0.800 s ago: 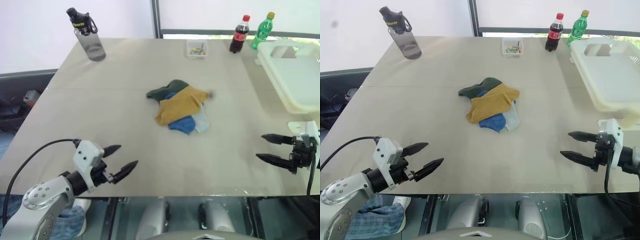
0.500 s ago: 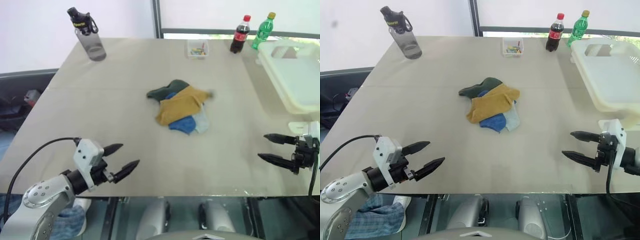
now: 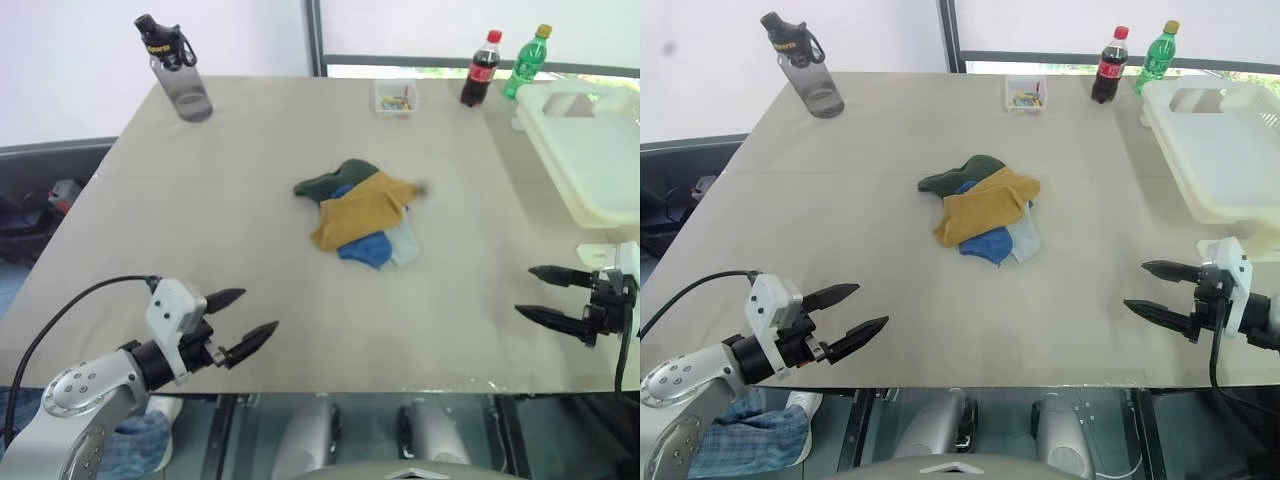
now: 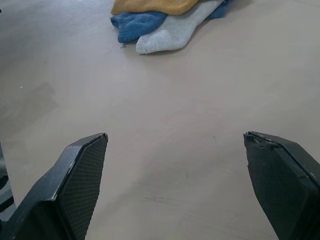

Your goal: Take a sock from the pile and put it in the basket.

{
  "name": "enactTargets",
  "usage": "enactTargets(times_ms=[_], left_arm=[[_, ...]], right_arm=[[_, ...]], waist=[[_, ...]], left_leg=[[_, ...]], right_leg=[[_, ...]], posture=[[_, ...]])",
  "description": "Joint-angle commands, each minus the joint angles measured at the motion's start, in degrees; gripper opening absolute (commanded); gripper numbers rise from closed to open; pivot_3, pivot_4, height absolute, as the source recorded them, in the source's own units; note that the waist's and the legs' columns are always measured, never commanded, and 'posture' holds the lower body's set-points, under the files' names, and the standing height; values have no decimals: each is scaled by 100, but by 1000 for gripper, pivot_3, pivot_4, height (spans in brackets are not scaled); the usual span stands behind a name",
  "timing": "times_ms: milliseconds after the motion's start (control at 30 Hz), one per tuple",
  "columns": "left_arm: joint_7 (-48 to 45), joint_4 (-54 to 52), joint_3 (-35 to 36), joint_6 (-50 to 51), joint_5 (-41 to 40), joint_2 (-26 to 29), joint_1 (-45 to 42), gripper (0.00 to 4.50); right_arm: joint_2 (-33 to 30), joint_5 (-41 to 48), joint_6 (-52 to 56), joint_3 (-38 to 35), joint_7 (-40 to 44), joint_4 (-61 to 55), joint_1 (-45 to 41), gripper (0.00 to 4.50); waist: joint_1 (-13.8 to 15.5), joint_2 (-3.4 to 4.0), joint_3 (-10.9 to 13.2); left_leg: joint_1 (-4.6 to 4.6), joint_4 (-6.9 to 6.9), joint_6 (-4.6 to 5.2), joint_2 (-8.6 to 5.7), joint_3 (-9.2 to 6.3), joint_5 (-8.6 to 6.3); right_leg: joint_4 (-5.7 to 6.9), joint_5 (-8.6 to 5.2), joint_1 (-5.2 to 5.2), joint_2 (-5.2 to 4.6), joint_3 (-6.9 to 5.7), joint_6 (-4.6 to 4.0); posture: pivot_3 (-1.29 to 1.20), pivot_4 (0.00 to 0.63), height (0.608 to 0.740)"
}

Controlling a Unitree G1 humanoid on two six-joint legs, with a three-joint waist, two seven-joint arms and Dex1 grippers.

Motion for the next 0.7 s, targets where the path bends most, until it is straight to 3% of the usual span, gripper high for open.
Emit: enactTargets(times_ms=[33, 267, 400, 533, 700], left_arm=[[-8, -124, 61, -121, -1, 45, -18, 4500], [-16, -87, 43, -256, 13, -11, -104, 4500], [-130, -182, 68, -380, -78, -58, -45, 4500], [-188, -322, 158, -426, -210, -73, 72, 4500], [-153, -312, 182, -469, -150, -61, 93, 4500]], right_arm=[[-44, 35, -39, -22, -7, -143, -106, 4478], [216, -164, -8, 400, -460, -185, -548, 4478], [795, -429, -38, 917, -1094, -216, -1221, 4478], [1798, -1173, -96, 1714, -2223, 295, -2370, 4478], [2790, -1667, -718, 2171, -2670, 1182, -3185, 4478]], waist=[[0, 0, 0], [-15, -1, 0], [-47, 0, 0], [-124, -4, 0], [-121, -4, 0]], left_leg=[[0, 0, 0, 0, 0, 0], [1, 0, 0, 0, 0, 0], [3, 0, -1, 0, 2, 1], [2, 1, -3, 0, 2, 2], [-7, -2, -28, -3, 2, 16]], right_leg=[[0, 0, 0, 0, 0, 0], [2, 0, 0, 2, 0, 0], [4, 0, -2, 6, 3, 1], [6, 1, -4, 6, 4, 1], [15, 0, -21, 11, 4, -1]], posture=[[0, 150, 740], [0, 150, 740], [0, 150, 740], [0, 150, 740], [0, 150, 740]])
